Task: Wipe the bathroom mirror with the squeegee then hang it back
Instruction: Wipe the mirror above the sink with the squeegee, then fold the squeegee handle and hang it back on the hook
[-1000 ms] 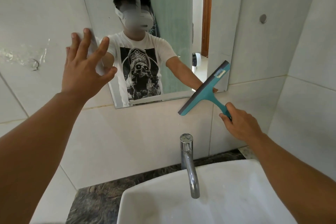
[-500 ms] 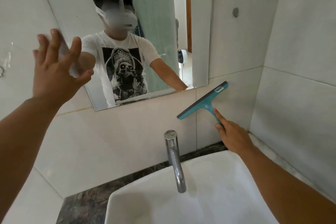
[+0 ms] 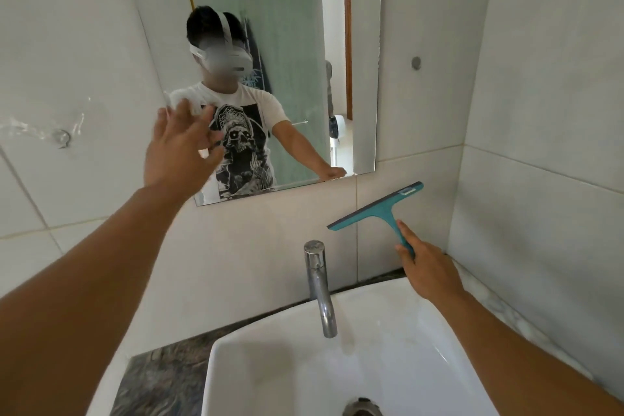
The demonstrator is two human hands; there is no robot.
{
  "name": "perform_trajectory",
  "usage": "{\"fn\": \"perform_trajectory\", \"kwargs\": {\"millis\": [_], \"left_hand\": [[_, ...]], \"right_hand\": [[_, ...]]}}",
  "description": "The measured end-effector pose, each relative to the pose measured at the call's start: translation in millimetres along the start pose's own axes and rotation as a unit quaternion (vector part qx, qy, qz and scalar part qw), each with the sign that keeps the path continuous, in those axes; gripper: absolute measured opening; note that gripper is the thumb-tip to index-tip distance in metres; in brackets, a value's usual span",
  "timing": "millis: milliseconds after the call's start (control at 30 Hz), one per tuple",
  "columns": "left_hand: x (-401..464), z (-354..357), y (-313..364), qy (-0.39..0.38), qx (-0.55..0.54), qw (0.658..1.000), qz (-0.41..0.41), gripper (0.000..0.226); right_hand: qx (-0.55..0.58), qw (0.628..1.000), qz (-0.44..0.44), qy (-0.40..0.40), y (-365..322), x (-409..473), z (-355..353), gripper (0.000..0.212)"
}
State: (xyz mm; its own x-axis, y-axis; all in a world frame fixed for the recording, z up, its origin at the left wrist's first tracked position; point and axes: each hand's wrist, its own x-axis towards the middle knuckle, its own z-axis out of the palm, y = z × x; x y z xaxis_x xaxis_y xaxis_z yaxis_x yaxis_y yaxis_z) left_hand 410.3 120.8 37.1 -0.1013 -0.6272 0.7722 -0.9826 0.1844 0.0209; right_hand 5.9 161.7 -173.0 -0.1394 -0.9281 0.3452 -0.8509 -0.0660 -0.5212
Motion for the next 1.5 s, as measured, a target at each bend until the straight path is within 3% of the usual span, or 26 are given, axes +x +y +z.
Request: {"fn": "perform_trajectory", "kwargs": {"millis": [200, 367, 733, 933, 1167, 1333, 1500], "left_hand": [[-48.8, 9.4, 110.1, -0.099, -0.129, 0.983, 0.082, 0.044], [-95.1, 13.9, 196.3, -0.165, -0.136, 0.961, 0.178, 0.042], [-137.1, 12.0, 253.1, -0.209, -0.096, 0.948, 0.218, 0.032], [-145.7, 7.5, 263.6, -0.227, -0.082, 0.959, 0.149, 0.026], [-162.5, 4.8, 268.4, -0.267, -0.105, 0.958, 0.024, 0.023], [-162.7, 1.4, 269.1, -0.257, -0.133, 0.955, -0.059, 0.021], [-161.4, 2.1, 267.0, -0.227, -0.201, 0.938, -0.169, 0.022]], "right_hand": [[0.046, 0.999, -0.006, 0.015, -21.3, -34.0, -47.7, 0.054], [0.048, 0.998, -0.047, -0.02, -32.6, -60.0, -81.8, 0.052], [0.043, 0.983, -0.154, -0.088, -18.7, -82.0, -106.5, 0.049], [-0.002, 0.98, -0.173, -0.1, -10.1, -63.8, -127.5, 0.043], [-0.081, 0.964, -0.22, -0.123, -14.5, -40.9, -148.9, 0.064], [-0.122, 0.948, -0.294, -0.024, -14.1, -26.8, -154.9, 0.076], [-0.042, 0.968, -0.24, 0.067, -11.5, -25.8, -147.7, 0.083]]}}
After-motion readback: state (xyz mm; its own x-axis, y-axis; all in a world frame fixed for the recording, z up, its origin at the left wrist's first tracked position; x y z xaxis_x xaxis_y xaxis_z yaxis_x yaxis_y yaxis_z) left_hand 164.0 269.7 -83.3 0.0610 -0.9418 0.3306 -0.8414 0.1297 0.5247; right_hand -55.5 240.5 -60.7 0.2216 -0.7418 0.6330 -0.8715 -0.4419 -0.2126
